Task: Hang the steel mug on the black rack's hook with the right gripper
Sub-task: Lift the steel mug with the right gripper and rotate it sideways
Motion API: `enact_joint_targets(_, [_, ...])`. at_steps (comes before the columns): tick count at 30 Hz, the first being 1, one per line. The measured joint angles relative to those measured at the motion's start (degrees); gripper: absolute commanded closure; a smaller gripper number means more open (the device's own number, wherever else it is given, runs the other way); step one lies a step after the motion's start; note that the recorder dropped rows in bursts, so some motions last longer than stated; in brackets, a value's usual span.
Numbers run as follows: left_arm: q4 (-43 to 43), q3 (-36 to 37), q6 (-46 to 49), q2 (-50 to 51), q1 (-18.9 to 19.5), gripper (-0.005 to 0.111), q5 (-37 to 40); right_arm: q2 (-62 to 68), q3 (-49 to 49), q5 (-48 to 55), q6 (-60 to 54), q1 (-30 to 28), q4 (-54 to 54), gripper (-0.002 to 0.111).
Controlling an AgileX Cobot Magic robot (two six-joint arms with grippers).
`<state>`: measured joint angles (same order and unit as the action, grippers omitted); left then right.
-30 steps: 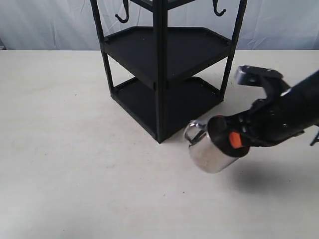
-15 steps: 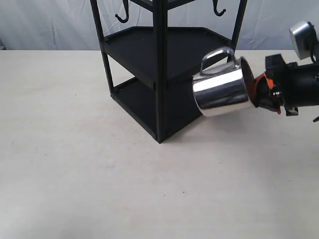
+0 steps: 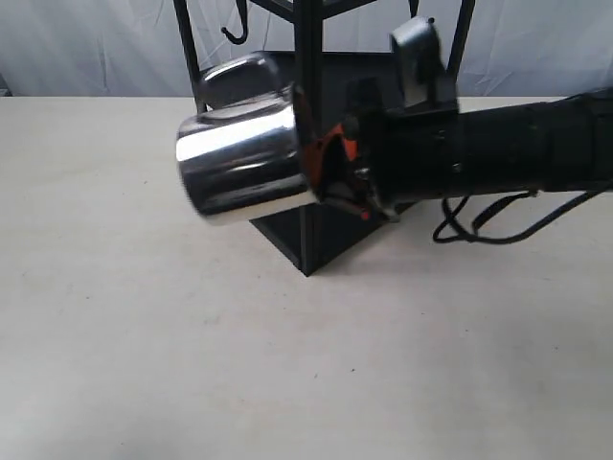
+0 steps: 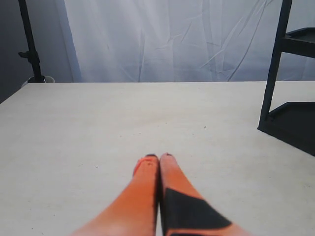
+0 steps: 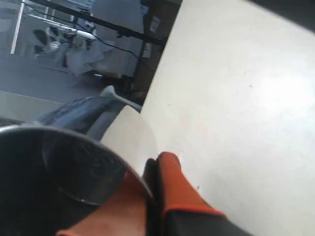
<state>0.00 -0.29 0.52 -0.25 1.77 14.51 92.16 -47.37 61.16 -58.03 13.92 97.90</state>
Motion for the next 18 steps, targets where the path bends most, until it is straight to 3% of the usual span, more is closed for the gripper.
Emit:
enact_joint_targets(5, [0.0,0.0,0.0,0.0,0.0,0.107,0.0,-2.0,-0.1,-17.6,8.1,9.2,0.5,0.109])
enact_joint_targets(8, [0.0,0.0,0.0,0.0,0.0,0.107,0.0,-3.5,-0.1,-27.1,12.8,11.8,0.7,0.109])
enact_joint_targets(14, [0.0,0.0,0.0,0.0,0.0,0.107,0.0,-5.3,-0.1,-31.3,13.4,12.4,1.2,0.109])
enact_joint_targets(18, [0.0,0.0,0.0,0.0,0.0,0.107,0.0,-7.3,1.2,-30.8,12.4,9.3,1.5,0.109])
